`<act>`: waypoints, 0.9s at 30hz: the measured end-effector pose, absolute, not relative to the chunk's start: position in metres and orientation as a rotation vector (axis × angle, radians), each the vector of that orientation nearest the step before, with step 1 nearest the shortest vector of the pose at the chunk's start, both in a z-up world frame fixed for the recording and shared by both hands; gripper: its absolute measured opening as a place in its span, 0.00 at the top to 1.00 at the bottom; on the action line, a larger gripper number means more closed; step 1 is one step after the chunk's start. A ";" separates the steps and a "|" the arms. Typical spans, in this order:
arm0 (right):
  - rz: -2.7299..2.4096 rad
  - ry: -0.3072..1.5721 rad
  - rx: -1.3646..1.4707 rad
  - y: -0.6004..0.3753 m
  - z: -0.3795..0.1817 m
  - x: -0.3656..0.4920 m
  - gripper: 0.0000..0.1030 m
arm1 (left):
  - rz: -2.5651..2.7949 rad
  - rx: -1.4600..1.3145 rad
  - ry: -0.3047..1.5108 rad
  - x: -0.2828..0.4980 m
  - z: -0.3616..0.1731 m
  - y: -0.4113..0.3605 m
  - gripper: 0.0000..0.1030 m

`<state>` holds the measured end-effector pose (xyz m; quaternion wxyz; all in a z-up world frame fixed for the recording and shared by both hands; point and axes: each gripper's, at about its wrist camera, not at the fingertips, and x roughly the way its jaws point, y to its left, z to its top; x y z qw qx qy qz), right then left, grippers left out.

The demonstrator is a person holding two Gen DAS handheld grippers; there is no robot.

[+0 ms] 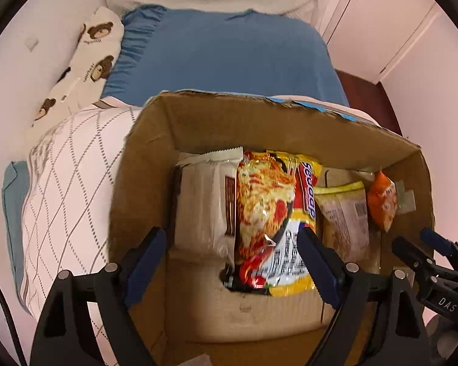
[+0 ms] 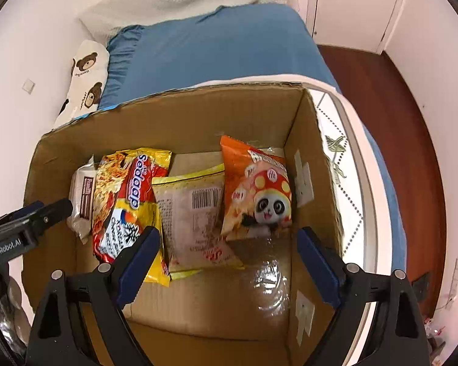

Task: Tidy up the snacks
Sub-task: 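Lower both held snacks into the box and open both tools, then grasp the white bun bag with left tool while right tool grasps the red-white sausage pack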

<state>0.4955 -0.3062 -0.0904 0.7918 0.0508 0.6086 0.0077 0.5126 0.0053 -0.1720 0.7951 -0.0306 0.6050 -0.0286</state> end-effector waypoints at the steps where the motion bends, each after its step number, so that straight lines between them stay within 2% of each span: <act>1: 0.017 1.295 0.102 -0.305 -0.086 0.490 0.10 | -0.059 -0.062 1.282 0.506 -0.169 0.005 0.15; 27: 0.096 0.958 0.107 -0.288 0.044 0.325 0.10 | -0.111 -0.021 0.961 0.339 -0.049 -0.004 0.15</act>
